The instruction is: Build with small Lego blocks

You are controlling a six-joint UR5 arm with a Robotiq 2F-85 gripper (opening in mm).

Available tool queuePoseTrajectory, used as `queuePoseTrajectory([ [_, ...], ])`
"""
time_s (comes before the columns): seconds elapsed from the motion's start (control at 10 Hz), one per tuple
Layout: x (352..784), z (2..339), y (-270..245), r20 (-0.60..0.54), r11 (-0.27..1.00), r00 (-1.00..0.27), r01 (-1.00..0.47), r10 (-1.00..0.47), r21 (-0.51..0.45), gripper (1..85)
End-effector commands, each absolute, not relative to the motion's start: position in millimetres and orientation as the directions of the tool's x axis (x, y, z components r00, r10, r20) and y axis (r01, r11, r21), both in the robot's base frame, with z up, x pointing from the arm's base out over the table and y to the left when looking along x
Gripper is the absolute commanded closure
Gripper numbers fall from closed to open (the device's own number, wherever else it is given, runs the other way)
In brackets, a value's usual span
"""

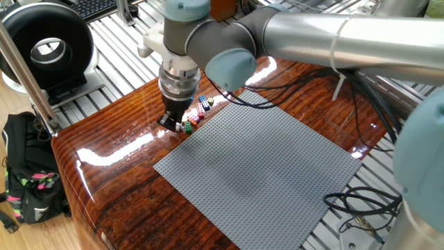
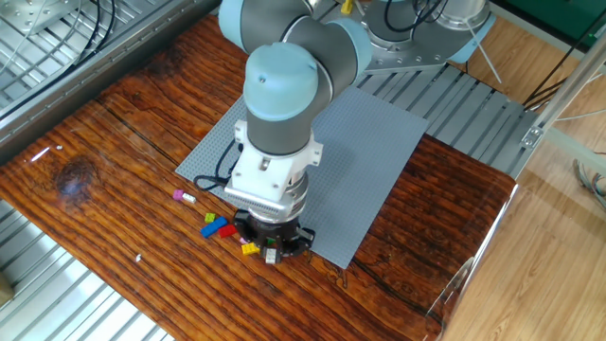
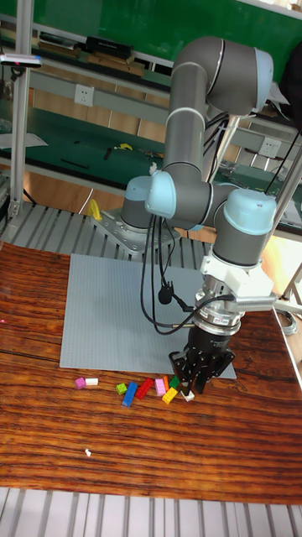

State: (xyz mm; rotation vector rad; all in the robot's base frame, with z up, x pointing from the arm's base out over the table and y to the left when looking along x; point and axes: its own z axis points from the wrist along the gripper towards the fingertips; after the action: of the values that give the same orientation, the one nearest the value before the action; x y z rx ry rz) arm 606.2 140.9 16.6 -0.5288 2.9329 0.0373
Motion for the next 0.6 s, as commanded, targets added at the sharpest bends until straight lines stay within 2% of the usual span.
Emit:
queuePoseTrajectory([
  [0.0,608.5,17.3,137.6,-0.121,0.933,-0.926,-0.361,-0.358,0.004,53.3],
  [0.5,601.3,10.9,144.2,-0.081,0.931,-0.929,-0.363,-0.360,0.026,52.3],
])
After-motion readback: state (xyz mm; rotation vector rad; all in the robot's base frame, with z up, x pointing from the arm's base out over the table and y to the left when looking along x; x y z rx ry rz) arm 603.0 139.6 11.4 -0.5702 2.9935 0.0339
